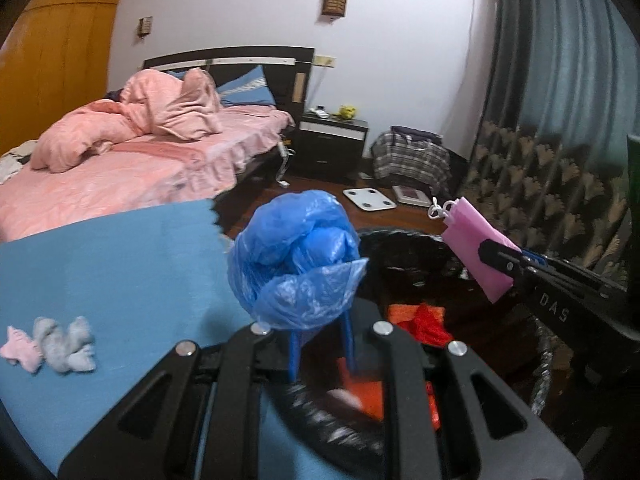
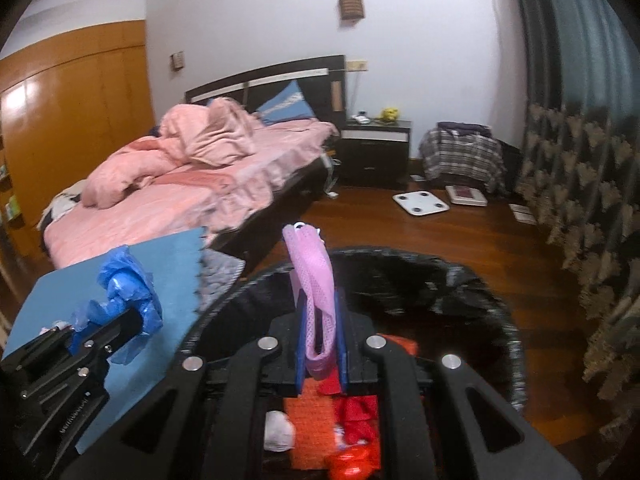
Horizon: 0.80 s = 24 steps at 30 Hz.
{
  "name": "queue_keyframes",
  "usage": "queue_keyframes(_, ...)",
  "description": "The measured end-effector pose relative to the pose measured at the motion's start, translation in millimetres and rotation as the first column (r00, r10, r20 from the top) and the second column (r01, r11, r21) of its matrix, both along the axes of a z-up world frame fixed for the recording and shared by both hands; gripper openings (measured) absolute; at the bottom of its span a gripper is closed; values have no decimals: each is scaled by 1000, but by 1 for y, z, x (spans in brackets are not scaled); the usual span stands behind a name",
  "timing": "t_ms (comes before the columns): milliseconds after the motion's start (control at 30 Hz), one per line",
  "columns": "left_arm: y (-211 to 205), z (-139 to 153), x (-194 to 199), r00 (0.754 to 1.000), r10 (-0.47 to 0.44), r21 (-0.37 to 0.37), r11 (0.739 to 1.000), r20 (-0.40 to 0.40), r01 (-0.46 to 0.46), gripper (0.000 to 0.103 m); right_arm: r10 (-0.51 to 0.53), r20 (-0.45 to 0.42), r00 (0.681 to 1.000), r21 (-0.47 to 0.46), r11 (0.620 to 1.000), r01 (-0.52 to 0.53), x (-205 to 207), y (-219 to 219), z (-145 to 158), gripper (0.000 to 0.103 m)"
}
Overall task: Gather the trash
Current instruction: 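Open both grippers over the bin to drop the blue bag and pink strap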
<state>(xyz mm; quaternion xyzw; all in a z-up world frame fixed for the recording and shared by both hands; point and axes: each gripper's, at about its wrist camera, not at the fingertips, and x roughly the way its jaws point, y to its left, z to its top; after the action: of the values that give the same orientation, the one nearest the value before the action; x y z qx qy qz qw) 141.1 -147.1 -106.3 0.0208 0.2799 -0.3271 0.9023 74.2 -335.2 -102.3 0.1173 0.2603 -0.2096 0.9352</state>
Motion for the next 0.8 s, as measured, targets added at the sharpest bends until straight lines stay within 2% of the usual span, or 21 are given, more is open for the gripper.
queue_keyframes(267,-39,-5,5,995,-89,-21,996,-51,89,17,-89,-29,996,-11,996,89,-16,-42,-5,12)
queue_keyframes(300,-43,-7,6,990,-120,-31,993,-72,118,20,-96,-34,995,-12,995,96,-16,-44,-6,13)
queue_keyframes(333,-45,-9,6,986,-141,-39,990,-85,138,28,-108,-38,993,-14,994,108,-18,-47,-7,16)
queue_keyframes(367,-45,-11,6,983,-159,-47,987,-94,155,35,-122,-44,992,-15,992,121,-19,-50,-9,21)
queue_keyframes(400,-45,-14,5,980,-172,-49,985,-99,168,56,-136,-53,989,-11,991,136,-19,-53,-11,26)
queue_keyframes(433,-42,-16,3,980,-175,-51,984,-95,171,69,-147,-57,988,-9,989,146,-20,-55,-13,38)
queue_keyframes(467,-38,-19,1,980,-177,-55,983,-90,173,72,-154,-59,986,-12,988,153,-20,-55,-14,49)
queue_keyframes(500,-35,-21,0,980,-177,-54,983,-91,173,74,-164,-58,985,-21,986,163,-22,-56,-15,54)
queue_keyframes(567,-24,-26,-2,981,-165,-48,986,-103,161,78,-169,-55,984,-32,985,168,-22,-53,-16,71)
queue_keyframes(633,-9,-27,-1,986,-133,-41,991,-98,130,82,-159,-49,986,-43,987,157,-21,-47,-15,81)
queue_keyframes(800,40,-25,1,997,-1,-17,1000,-73,0,85,-81,-26,996,-64,995,79,-13,-18,-10,91)
